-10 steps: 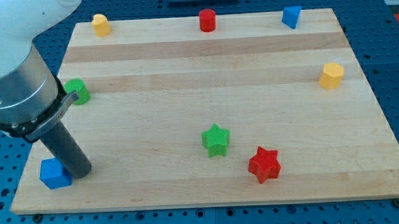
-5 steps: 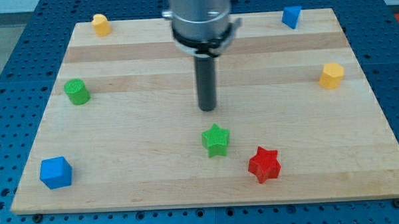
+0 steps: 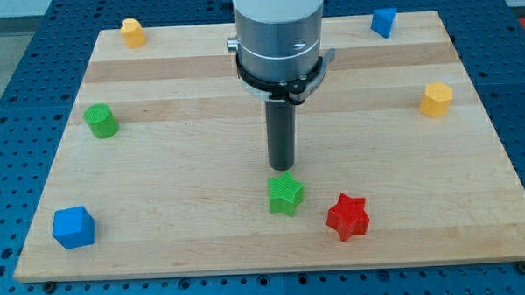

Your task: Move the green star slightly downwards

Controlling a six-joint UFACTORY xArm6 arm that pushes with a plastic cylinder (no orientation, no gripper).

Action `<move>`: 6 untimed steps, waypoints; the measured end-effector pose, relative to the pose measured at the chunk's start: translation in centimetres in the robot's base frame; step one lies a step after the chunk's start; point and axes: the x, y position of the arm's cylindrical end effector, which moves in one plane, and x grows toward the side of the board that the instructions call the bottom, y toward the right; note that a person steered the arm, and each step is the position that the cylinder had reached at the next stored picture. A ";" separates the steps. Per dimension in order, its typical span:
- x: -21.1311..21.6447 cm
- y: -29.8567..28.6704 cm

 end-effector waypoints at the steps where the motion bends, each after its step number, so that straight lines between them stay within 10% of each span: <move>1: 1.5 0.9; 6: 4.3 -7.4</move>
